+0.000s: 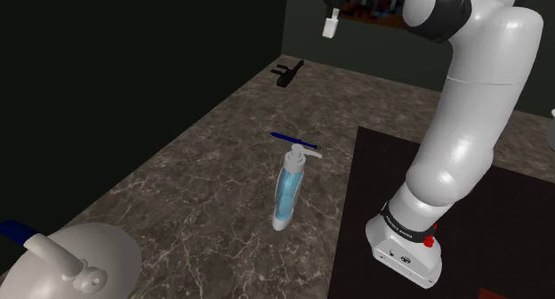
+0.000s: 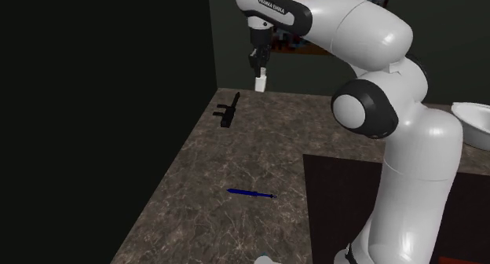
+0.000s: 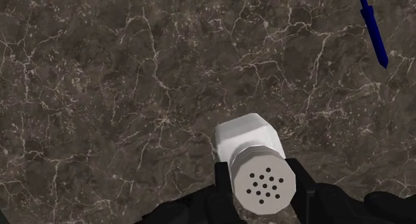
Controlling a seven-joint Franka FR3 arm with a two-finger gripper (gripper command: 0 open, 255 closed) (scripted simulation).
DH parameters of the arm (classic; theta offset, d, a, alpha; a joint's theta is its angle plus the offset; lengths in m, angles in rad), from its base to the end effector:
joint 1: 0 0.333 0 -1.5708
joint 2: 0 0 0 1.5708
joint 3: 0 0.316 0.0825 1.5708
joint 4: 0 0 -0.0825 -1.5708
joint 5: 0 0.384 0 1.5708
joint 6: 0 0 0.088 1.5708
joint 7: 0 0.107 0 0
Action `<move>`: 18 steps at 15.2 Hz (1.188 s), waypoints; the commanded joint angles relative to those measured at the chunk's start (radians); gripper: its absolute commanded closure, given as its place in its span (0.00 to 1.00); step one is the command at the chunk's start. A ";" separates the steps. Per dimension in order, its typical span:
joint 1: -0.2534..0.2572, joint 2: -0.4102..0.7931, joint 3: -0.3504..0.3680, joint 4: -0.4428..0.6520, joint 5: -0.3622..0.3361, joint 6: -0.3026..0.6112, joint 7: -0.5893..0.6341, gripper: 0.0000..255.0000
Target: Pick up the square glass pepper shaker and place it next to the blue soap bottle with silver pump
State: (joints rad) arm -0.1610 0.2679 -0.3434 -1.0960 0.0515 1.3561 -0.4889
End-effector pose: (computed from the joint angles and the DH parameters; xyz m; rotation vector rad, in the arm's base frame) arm 0.5497 -0.2534 0.6751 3.1040 0.0114 -0.0194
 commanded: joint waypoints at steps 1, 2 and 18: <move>0.042 -0.081 0.010 -0.106 -0.030 0.028 0.039 1.00; 0.062 -0.123 0.019 -0.160 -0.045 0.042 0.062 1.00; 0.238 -0.576 0.237 -0.667 -0.122 0.090 0.449 1.00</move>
State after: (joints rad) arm 0.0688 -0.2892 -0.1221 -1.7400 -0.0730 1.4434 -0.0656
